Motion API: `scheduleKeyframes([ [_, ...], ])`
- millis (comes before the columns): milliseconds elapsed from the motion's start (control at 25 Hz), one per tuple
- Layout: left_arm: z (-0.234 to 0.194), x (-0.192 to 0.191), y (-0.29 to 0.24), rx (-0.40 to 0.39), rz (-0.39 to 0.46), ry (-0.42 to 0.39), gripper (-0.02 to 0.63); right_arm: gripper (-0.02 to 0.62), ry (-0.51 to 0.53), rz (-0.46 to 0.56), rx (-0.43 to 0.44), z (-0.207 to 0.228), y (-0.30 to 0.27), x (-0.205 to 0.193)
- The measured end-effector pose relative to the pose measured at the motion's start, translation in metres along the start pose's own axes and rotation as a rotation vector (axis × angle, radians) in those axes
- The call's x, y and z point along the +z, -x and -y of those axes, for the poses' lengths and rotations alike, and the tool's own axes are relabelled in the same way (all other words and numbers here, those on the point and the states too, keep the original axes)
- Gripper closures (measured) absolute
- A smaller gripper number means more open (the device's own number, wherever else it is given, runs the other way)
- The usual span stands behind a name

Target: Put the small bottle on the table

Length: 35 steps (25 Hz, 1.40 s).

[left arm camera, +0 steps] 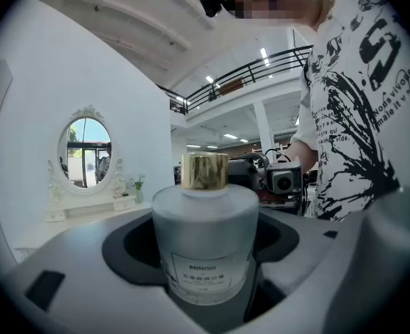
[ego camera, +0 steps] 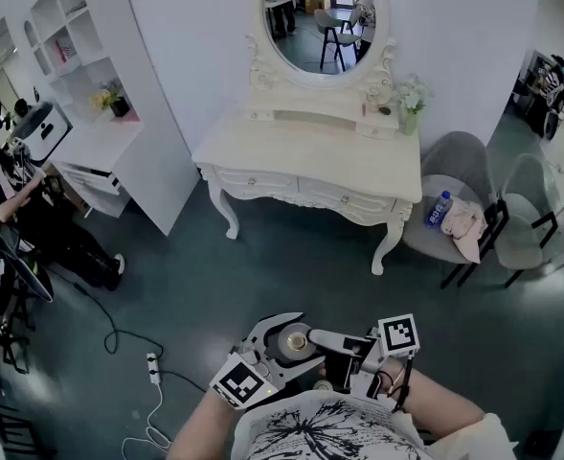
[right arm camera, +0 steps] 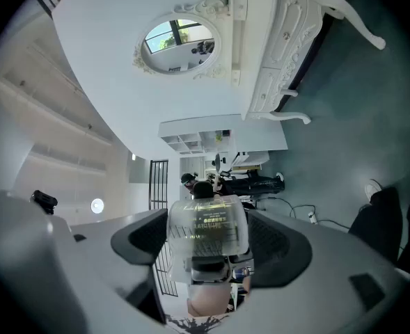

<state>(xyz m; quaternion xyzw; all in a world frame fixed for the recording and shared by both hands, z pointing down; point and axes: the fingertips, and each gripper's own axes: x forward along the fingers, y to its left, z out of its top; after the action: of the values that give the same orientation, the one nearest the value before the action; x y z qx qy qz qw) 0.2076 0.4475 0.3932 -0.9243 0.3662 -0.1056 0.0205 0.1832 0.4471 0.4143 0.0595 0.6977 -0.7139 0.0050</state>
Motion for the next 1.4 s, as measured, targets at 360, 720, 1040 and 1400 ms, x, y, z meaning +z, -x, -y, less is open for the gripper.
scheduleKeyframes([
  [360, 0.006, -0.001, -0.009, -0.008, -0.005, 0.001, 0.256, 0.227, -0.001, 0.007, 0.003, 0.002, 0.011, 0.001],
  [720, 0.009, 0.0, -0.022, -0.02, -0.026, -0.011, 0.256, 0.227, 0.01, 0.014, 0.015, 0.0, 0.022, 0.008],
  [1040, -0.008, -0.006, -0.032, -0.034, -0.032, -0.001, 0.256, 0.227, 0.002, 0.04, 0.005, 0.004, 0.02, 0.027],
  [1400, -0.081, -0.019, -0.034, -0.101, -0.024, 0.007, 0.256, 0.227, -0.005, 0.108, -0.016, 0.013, -0.025, 0.087],
])
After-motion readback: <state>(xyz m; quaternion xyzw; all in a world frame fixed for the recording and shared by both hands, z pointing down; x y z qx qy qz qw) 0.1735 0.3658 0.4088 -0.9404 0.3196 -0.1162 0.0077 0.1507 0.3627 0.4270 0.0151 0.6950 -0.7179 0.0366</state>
